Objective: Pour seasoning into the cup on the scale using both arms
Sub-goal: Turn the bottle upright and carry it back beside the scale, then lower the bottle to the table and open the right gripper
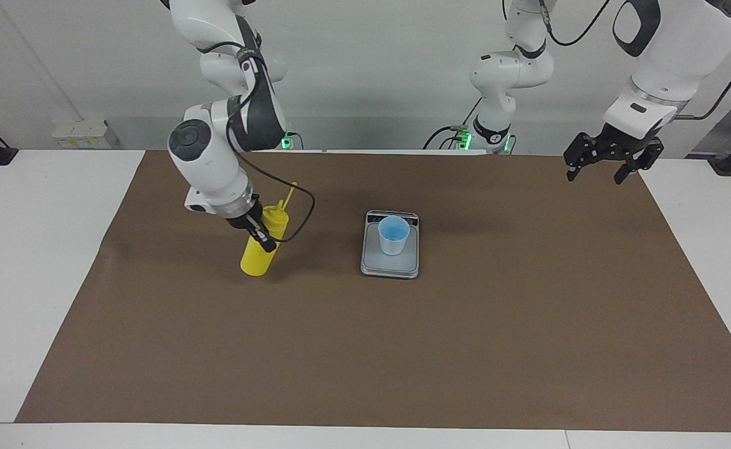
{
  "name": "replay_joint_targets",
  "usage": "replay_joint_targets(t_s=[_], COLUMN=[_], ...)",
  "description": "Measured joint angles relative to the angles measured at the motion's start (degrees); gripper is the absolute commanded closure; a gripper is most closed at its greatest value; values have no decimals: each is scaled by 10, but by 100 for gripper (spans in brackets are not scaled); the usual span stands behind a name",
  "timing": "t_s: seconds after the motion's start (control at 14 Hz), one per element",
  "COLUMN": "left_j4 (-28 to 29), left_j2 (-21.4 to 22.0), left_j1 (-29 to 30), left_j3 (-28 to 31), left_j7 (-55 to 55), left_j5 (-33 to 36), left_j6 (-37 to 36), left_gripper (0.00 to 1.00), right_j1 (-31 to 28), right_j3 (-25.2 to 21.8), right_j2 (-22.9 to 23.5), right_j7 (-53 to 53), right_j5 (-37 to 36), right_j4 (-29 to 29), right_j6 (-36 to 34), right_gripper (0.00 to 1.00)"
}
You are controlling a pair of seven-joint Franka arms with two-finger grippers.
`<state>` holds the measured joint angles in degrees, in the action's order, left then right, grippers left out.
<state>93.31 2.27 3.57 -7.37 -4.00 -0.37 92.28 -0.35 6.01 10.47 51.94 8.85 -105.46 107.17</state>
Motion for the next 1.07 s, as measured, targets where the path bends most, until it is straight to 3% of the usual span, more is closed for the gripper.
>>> replay_joint_targets(t_s=[0.5,1.07], left_j4=[0,0], left_j2=[5,5], left_j1=[0,-1], left_j3=[1,-4], left_j7=[0,0], left_j5=[0,-9], left_j6=[1,2], left_gripper=[0,0], right_j1=[-112,-109], right_j3=[0,7], right_j2=[2,15], right_j7=[-219,-233], right_j5=[4,35], right_j4=[0,3], right_j6=[-120,-129], right_gripper=[100,100])
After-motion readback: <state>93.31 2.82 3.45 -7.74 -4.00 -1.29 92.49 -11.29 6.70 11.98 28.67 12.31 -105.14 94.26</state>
